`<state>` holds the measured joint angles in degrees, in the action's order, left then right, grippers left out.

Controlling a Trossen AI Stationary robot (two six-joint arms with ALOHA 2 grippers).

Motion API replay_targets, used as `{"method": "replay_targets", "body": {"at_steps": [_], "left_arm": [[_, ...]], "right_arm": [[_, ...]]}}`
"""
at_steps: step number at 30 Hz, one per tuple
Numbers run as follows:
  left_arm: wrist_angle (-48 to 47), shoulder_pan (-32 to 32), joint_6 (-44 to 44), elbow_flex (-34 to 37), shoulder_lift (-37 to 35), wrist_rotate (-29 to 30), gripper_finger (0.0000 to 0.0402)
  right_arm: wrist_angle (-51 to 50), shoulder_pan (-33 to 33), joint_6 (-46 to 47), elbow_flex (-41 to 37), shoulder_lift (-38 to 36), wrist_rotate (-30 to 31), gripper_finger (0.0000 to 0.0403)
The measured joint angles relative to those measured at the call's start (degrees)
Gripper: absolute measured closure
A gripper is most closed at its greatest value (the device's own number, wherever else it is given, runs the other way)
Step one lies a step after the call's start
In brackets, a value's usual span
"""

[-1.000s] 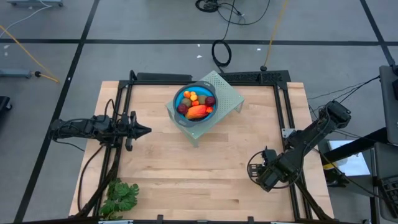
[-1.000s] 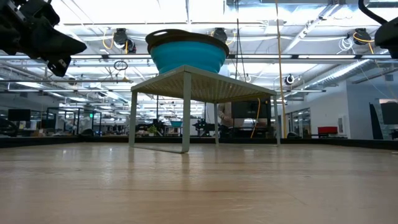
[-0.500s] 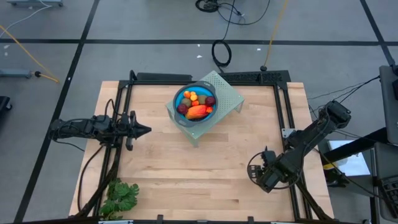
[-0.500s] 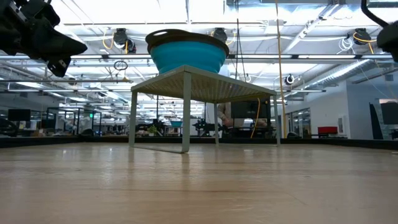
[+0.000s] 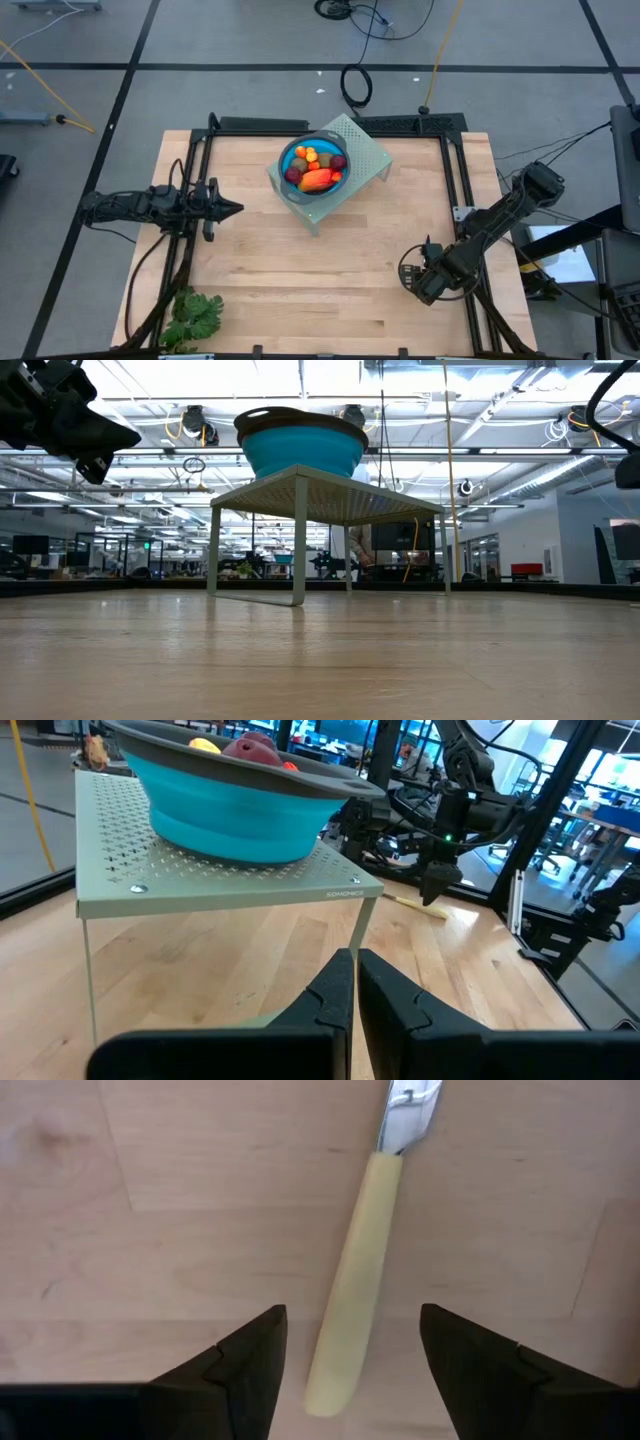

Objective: Pick & Place Fruit
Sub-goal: Put the yellow table knife on the shelf to the right of the blue strainer bowl

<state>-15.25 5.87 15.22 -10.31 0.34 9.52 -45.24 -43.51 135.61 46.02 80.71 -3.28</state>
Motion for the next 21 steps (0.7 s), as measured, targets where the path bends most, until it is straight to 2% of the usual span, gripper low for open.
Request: {"method": "replay_targets", "body": {"at_steps": [6,13,21], "left_arm": [[0.0,0.0,0.0,0.0,0.0,0.0,0.0385],[0.0,0.0,0.0,0.0,0.0,0.0,0.0385],[0.1,0.0,0.3,0.0,0.0,0.1,0.0385]], "right_arm": [[1.0,0.1,0.2,-2.0,0.0,0.1,0.0177],[10.1,0.1,0.1,-7.0,-0.3,-0.1,0.0177],[10.8,0.1,-0.8,-7.9,-0.2,0.1,0.0177]]}}
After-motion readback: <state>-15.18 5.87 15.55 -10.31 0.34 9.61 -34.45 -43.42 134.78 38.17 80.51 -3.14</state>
